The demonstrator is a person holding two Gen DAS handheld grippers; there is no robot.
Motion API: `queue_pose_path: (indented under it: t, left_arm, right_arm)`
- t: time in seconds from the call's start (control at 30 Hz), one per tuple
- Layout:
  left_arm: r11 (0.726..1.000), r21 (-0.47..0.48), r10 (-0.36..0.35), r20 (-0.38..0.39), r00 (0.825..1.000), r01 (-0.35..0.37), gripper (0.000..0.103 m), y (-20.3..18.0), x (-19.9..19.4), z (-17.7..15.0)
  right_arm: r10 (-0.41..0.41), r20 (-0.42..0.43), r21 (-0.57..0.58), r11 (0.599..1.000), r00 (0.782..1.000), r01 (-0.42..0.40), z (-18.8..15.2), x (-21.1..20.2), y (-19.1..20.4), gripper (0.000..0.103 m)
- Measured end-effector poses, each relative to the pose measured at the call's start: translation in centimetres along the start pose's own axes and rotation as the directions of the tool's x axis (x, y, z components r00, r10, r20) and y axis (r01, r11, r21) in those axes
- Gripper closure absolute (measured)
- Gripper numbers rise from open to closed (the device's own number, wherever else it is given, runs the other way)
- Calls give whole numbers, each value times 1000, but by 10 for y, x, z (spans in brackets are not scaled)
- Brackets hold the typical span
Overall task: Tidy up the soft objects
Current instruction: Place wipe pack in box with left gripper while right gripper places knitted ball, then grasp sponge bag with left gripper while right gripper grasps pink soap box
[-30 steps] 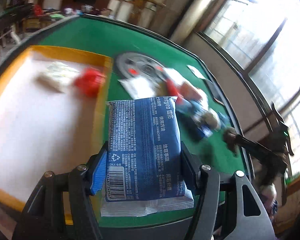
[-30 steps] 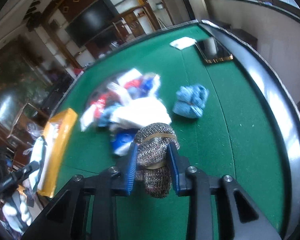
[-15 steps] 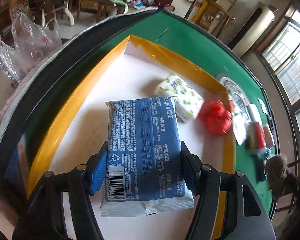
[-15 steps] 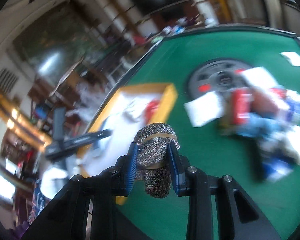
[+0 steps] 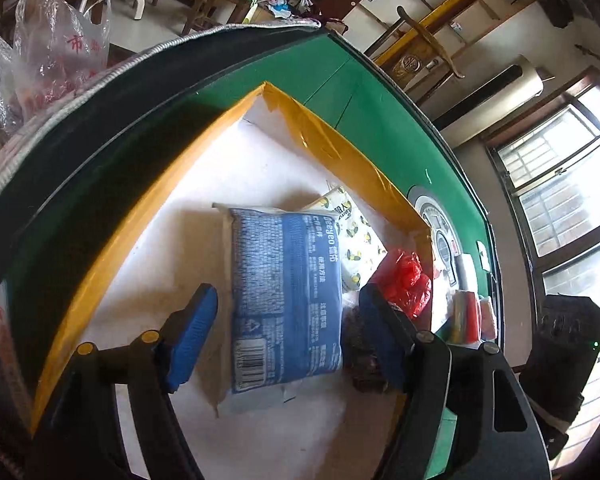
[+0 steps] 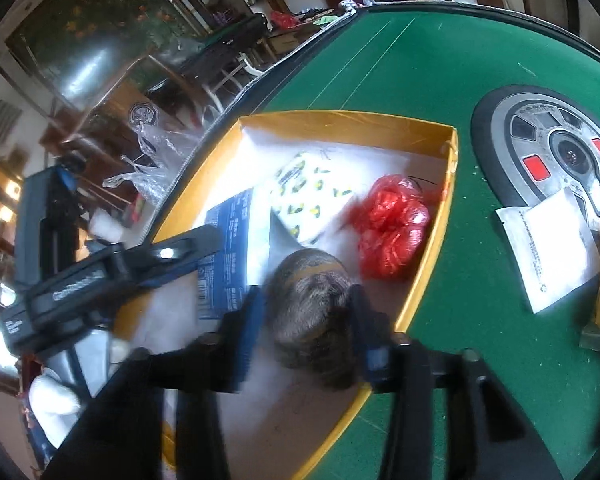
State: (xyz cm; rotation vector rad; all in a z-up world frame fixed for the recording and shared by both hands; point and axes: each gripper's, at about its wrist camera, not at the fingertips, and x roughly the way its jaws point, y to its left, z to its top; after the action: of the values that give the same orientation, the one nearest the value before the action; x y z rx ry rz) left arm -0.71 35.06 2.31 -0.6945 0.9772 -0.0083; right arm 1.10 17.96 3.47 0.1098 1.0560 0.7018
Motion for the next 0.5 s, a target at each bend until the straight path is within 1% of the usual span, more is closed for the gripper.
queue_pose_path:
  t: [0.03,0.1,0.13,0.17,0.23,0.3,0.33,0.37,0.47,0.5]
  left_arm:
    - [1000,6,-7,15,1000,7,30,-1,-6,-2]
    - [999,36,-25,58,998,23,30,-8,-24,-7]
    - [998,53,-35,87,996,30,30,-13,-36,-12]
    - [997,67,-52,113,992,45,30,-19,-47,-18]
    - [990,92,-116,135,984,104,29,-30,-64,-33]
    - [983,107,-164,138,977,150,24,-39,-71,-49]
    - [979,116,-182,135,974,167,24,-44,-72,-56]
    - [975,131,-198,129,972,182,24,-50,-71,-65]
    - [966,166,-216,86,973,200,24,-66,-63,-86]
    - [962,179,-219,64,974,205,24,-72,-58,-91]
  right_arm:
    - [12,10,-3,1000,1000,-12,0,-7,1,60]
    - [41,57,-18,999,998,-40,-4,-33,-2,58]
    - [34,83,-23,999,996,-32,-6,-46,-7,54]
    - [15,113,-25,1000,993,-12,-8,-61,-13,47]
    - [-57,177,-11,998,983,60,-9,-90,-33,41]
    - [-177,214,34,984,961,174,-10,-114,-65,41]
    - [-217,219,60,976,951,209,-10,-121,-79,41]
    - [-249,220,99,968,943,233,-11,-130,-98,41]
    - [-279,208,195,951,937,240,-19,-146,-139,41]
    - [-289,204,210,946,935,246,-21,-148,-147,41]
